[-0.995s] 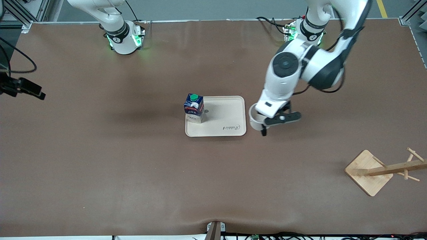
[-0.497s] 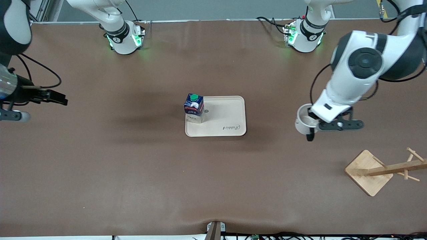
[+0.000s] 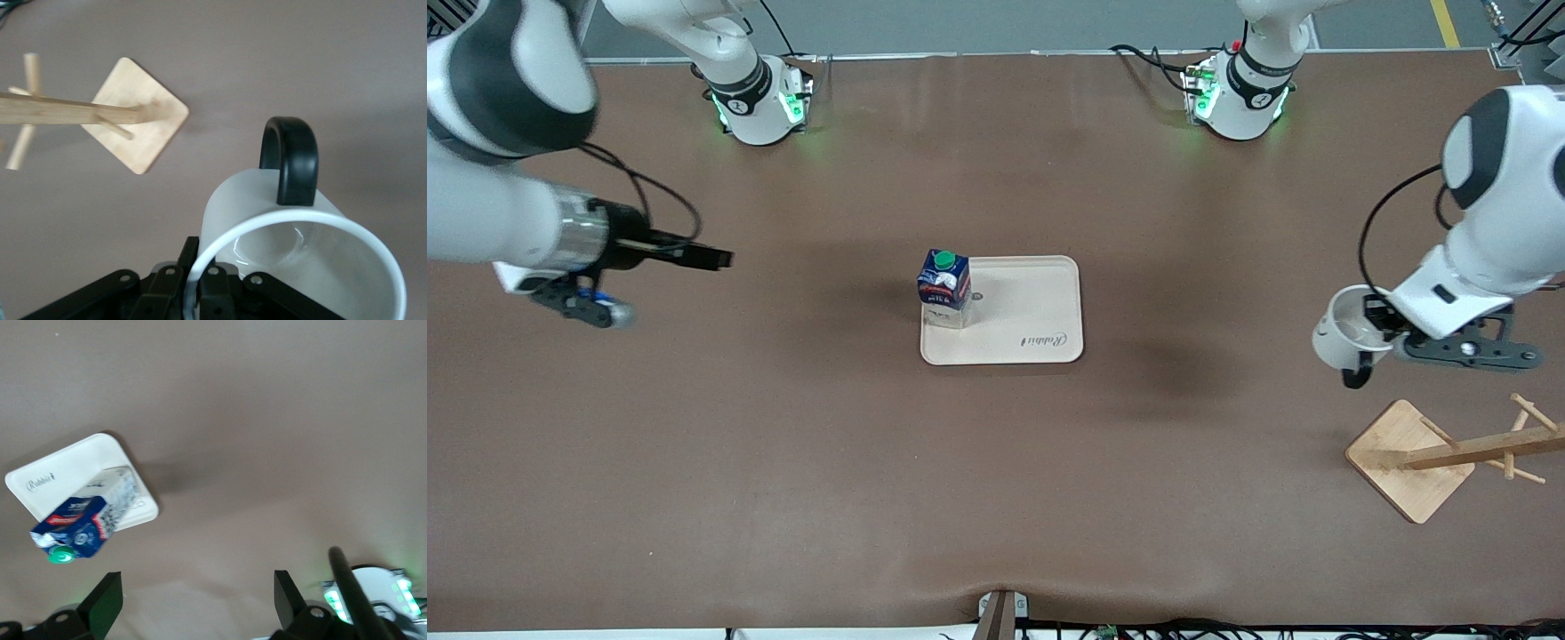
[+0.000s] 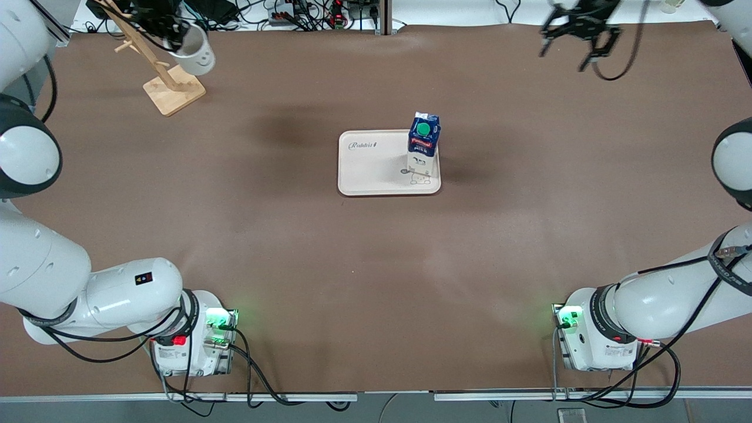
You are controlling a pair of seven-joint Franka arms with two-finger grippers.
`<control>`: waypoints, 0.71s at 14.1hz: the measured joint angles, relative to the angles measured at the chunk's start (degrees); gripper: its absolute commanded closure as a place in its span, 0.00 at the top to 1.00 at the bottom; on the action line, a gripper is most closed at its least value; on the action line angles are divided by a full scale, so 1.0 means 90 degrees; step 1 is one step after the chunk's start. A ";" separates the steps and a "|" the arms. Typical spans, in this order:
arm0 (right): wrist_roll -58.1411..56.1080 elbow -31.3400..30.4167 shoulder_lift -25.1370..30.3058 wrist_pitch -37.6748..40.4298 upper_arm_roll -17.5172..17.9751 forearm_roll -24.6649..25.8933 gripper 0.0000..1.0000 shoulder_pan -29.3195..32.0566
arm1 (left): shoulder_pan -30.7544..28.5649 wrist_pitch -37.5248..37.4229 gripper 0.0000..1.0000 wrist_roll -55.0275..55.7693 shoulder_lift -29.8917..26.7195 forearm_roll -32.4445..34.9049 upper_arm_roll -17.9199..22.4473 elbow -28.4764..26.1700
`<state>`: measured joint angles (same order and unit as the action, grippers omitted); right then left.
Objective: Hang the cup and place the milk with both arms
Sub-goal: 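Hang the mug handle on the stand peg while the right gripper reaches the milk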
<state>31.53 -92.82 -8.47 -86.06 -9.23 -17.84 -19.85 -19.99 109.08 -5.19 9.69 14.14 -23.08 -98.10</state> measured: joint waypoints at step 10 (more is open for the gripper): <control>0.3713 -0.0863 -0.0904 -0.3056 0.0027 0.0329 1.00 -0.3097 | -0.1198 0.0381 0.00 -0.1305 0.0506 -0.0311 0.0012 0.0612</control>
<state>64.96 -100.59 -16.61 -113.56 -8.98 -14.88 -47.72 -30.77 112.51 -16.93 14.24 11.35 -22.97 -92.59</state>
